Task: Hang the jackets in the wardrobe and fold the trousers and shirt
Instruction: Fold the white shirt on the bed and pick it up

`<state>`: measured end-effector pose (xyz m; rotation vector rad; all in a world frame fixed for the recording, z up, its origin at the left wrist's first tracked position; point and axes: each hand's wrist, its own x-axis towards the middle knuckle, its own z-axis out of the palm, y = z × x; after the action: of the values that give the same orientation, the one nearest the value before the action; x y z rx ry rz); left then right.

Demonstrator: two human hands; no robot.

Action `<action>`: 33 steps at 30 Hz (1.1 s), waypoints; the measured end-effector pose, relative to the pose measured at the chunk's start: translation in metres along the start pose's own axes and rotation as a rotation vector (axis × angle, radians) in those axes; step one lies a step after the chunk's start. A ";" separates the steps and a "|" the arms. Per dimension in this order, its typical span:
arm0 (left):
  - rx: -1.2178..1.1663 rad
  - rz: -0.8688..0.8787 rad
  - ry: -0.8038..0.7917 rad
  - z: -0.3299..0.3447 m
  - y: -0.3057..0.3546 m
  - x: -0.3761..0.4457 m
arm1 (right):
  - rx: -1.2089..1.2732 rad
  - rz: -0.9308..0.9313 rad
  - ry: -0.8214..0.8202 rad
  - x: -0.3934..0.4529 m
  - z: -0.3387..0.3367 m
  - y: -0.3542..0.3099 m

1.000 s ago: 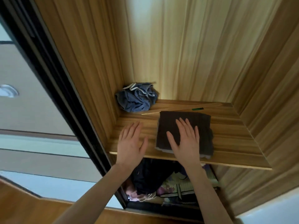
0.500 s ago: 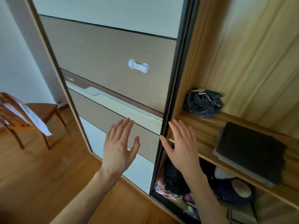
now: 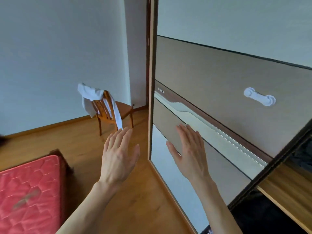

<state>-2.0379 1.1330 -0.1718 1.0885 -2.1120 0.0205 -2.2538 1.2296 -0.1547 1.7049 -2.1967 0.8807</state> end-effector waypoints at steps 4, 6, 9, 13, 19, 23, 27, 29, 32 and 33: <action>0.056 -0.081 0.061 0.002 -0.049 0.019 | 0.062 -0.067 -0.017 0.045 0.042 -0.032; 0.068 -0.098 0.097 0.007 -0.073 0.033 | 0.082 -0.111 -0.021 0.071 0.066 -0.043; 0.093 -0.121 0.129 0.015 -0.105 0.061 | 0.122 -0.173 -0.010 0.114 0.103 -0.054; 0.133 -0.208 0.134 0.026 -0.140 0.107 | 0.173 -0.230 -0.002 0.176 0.139 -0.068; 0.160 -0.286 0.159 0.047 -0.189 0.164 | 0.234 -0.317 -0.004 0.256 0.185 -0.082; 0.207 -0.323 0.153 0.060 -0.220 0.184 | 0.266 -0.362 -0.023 0.286 0.216 -0.094; 0.239 -0.349 0.156 0.070 -0.254 0.200 | 0.270 -0.410 -0.042 0.314 0.246 -0.109; 0.245 -0.375 0.163 0.074 -0.274 0.209 | 0.281 -0.416 -0.049 0.331 0.264 -0.121; 0.255 -0.397 0.167 0.080 -0.310 0.222 | 0.291 -0.421 -0.067 0.354 0.296 -0.140; 0.258 -0.400 0.171 0.082 -0.323 0.227 | 0.294 -0.425 -0.083 0.362 0.307 -0.147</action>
<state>-1.9412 0.7423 -0.1880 1.5885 -1.7418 0.1919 -2.1691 0.7399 -0.1652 2.2661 -1.7046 1.0659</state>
